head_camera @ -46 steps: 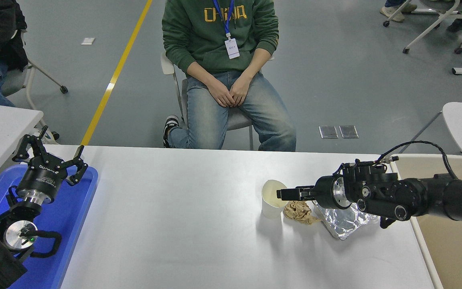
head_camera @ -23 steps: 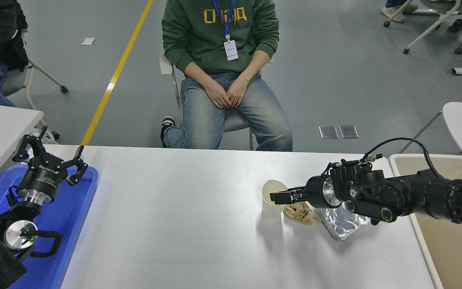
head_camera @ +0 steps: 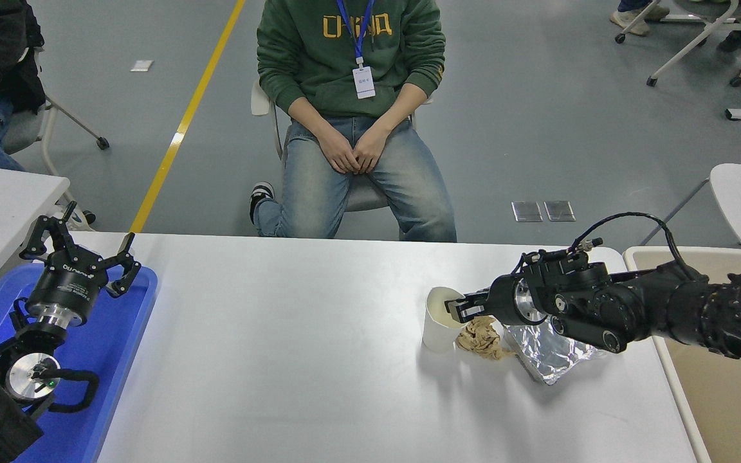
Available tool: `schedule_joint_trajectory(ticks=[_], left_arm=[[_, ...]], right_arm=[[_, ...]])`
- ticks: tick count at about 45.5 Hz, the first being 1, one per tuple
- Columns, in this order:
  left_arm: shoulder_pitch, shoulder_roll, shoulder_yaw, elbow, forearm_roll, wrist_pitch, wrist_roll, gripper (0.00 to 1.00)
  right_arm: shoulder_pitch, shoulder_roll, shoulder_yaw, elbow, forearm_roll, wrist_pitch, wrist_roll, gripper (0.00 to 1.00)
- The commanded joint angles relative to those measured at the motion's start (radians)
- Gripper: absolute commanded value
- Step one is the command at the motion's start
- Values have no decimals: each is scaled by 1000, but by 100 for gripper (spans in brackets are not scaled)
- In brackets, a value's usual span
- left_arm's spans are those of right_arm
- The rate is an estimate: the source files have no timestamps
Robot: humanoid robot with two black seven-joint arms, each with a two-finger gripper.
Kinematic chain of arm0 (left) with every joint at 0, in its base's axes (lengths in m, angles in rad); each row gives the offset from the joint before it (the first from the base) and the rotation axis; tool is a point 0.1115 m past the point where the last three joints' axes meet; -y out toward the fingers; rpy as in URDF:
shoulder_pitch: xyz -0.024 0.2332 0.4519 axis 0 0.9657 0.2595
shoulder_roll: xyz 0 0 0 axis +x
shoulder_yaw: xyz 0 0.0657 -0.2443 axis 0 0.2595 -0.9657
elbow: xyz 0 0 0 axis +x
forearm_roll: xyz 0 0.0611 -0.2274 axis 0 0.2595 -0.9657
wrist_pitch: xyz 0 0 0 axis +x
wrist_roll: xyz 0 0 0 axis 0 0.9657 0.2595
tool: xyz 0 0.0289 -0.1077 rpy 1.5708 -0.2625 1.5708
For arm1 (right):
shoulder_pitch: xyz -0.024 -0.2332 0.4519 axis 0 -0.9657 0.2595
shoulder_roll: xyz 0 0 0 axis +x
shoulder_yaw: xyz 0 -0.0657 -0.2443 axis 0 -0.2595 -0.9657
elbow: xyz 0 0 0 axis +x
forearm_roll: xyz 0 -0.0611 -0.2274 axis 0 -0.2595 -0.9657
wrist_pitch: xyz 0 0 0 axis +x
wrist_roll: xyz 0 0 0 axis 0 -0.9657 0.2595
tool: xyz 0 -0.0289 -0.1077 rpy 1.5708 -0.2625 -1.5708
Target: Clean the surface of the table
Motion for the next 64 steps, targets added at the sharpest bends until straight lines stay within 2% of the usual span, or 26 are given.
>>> schedule_joint_trajectory(ticks=[1,17,27,36,50,64], left_arm=[[0,0,1,0,0,0,0,100],[0,0,1,0,0,0,0,100],[0,0,-1,0,0,0,0,100],[0,0,1,0,0,0,0,100],[0,0,1,0,0,0,0,100],[0,0,1,0,0,0,0,100]], right_arm=[[5,-4,9,2,6,8,7,0],[14,-24,38,13,14,8,7,0],[51,-115,135,24,15,53,8,0],[100,-280,232,116,14,96,8,0],[236,-576,247,352,14,140,8,0],[385,-848,308,452,14,312,8,0]])
